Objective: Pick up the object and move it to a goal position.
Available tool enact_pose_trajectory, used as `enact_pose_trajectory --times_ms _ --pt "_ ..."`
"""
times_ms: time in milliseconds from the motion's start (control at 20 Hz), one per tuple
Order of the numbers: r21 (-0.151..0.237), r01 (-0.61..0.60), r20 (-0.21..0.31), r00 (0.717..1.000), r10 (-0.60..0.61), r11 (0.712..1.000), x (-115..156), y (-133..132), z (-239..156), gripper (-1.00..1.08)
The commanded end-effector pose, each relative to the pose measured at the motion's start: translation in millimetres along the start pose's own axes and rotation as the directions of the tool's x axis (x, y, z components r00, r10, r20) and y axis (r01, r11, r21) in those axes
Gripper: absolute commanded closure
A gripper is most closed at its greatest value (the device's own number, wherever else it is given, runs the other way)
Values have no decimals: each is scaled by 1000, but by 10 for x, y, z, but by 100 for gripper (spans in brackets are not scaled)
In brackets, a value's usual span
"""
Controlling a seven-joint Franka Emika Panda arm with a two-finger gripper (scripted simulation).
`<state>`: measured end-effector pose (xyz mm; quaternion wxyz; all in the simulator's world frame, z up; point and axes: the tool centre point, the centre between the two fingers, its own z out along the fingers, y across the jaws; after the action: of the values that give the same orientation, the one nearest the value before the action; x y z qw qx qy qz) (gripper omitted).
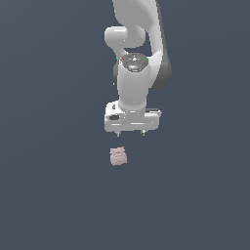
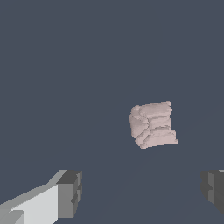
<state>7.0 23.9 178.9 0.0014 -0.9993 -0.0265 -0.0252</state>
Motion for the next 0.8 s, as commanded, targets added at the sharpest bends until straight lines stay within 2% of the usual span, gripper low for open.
enact_pose_trajectory --times_ms 0,400,750 --pt "0 0 0 1000 0 1000 0 0 0 -92" --pt "-7 -30 24 999 31 1000 -91 33 -30 -92" --pt "-7 -23 25 999 23 1000 -71 53 5 -92"
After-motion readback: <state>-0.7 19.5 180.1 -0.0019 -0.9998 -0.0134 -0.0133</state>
